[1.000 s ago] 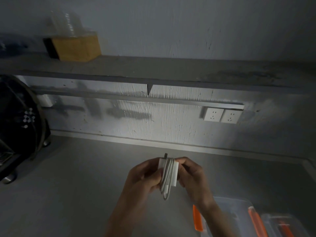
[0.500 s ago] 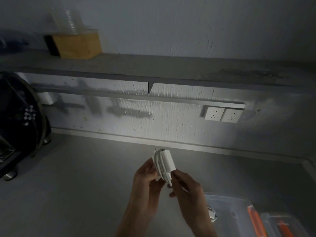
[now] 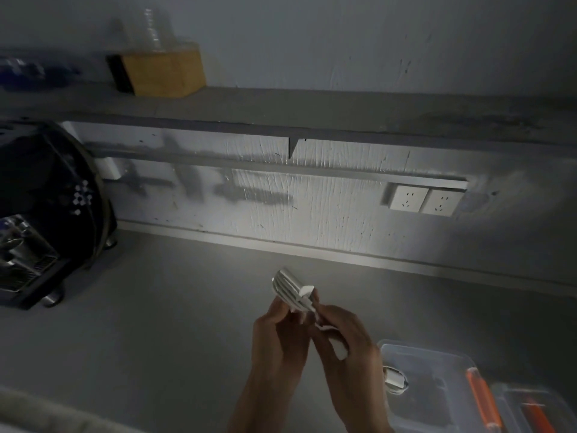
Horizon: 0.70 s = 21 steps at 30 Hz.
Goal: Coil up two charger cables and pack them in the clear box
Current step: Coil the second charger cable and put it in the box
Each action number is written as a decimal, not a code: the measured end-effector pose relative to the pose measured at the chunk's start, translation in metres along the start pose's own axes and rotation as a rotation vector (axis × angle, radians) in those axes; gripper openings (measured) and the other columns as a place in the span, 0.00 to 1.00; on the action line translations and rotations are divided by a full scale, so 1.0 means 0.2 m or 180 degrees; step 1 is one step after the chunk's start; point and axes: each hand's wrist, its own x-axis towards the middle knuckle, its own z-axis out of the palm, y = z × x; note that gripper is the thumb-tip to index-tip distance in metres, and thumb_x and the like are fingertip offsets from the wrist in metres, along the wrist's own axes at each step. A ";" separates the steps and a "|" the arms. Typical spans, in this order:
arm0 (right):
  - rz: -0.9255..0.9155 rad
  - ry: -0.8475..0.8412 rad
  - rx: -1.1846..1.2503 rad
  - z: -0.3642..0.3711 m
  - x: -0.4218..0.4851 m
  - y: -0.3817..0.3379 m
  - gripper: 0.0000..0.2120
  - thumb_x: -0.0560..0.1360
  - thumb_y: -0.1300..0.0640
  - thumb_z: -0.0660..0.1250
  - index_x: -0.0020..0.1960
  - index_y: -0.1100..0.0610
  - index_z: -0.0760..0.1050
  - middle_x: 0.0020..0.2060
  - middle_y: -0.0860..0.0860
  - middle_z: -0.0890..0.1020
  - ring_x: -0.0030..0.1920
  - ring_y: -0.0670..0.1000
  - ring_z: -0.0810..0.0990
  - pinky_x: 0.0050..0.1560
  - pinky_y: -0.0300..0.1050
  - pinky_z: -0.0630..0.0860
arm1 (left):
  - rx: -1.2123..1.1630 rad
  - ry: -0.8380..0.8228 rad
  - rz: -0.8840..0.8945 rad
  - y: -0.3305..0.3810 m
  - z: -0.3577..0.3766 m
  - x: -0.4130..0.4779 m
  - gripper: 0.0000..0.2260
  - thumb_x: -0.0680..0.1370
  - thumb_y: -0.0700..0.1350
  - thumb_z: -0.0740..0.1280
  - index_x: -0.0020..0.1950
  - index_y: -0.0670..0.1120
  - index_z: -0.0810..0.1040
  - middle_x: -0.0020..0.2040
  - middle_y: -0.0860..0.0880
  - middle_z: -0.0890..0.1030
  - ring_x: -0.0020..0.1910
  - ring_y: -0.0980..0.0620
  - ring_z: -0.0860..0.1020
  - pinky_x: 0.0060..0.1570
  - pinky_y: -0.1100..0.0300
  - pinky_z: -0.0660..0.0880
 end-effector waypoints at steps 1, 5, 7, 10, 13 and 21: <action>-0.0120 0.0040 -0.0126 0.01 -0.01 0.00 0.17 0.70 0.65 0.75 0.52 0.47 0.81 0.46 0.41 0.82 0.42 0.38 0.83 0.42 0.28 0.77 | -0.0023 0.0016 -0.0094 0.00 0.00 -0.01 0.21 0.74 0.45 0.68 0.63 0.36 0.73 0.58 0.35 0.72 0.53 0.39 0.73 0.60 0.41 0.67; -0.0451 0.0402 -0.0381 0.02 -0.03 0.00 0.12 0.70 0.61 0.73 0.51 0.48 0.81 0.45 0.40 0.81 0.43 0.34 0.80 0.43 0.22 0.71 | -0.0372 0.0122 -0.0406 -0.02 -0.02 -0.02 0.14 0.78 0.43 0.61 0.59 0.37 0.76 0.52 0.37 0.78 0.49 0.39 0.80 0.47 0.43 0.81; -0.0477 0.0572 -0.0240 0.02 -0.04 0.00 0.13 0.69 0.61 0.72 0.50 0.47 0.79 0.43 0.41 0.83 0.42 0.36 0.81 0.43 0.23 0.71 | -0.0489 0.0099 -0.0496 -0.03 -0.02 -0.04 0.14 0.79 0.45 0.61 0.60 0.39 0.76 0.55 0.37 0.77 0.57 0.39 0.77 0.62 0.38 0.73; -0.0672 0.0605 -0.0101 0.02 -0.04 0.00 0.11 0.70 0.60 0.73 0.48 0.48 0.78 0.44 0.42 0.83 0.43 0.40 0.81 0.44 0.26 0.73 | -0.0366 0.0104 -0.0535 -0.04 0.00 -0.06 0.16 0.81 0.49 0.57 0.62 0.40 0.75 0.55 0.39 0.77 0.51 0.41 0.79 0.50 0.44 0.81; -0.0951 0.0476 -0.0011 0.00 -0.04 0.03 0.05 0.71 0.60 0.72 0.46 0.54 0.81 0.47 0.43 0.83 0.48 0.45 0.82 0.48 0.36 0.76 | -0.0266 -0.0140 -0.0434 -0.03 0.00 -0.08 0.14 0.83 0.44 0.56 0.61 0.38 0.76 0.53 0.42 0.79 0.43 0.50 0.83 0.40 0.58 0.81; -0.0728 0.0203 0.0344 -0.10 0.01 0.06 0.09 0.72 0.62 0.71 0.46 0.48 0.79 0.45 0.47 0.84 0.47 0.50 0.84 0.47 0.45 0.78 | -0.0109 -0.0182 -0.0413 -0.03 -0.03 -0.06 0.15 0.82 0.40 0.60 0.66 0.34 0.74 0.66 0.36 0.76 0.61 0.45 0.77 0.62 0.54 0.76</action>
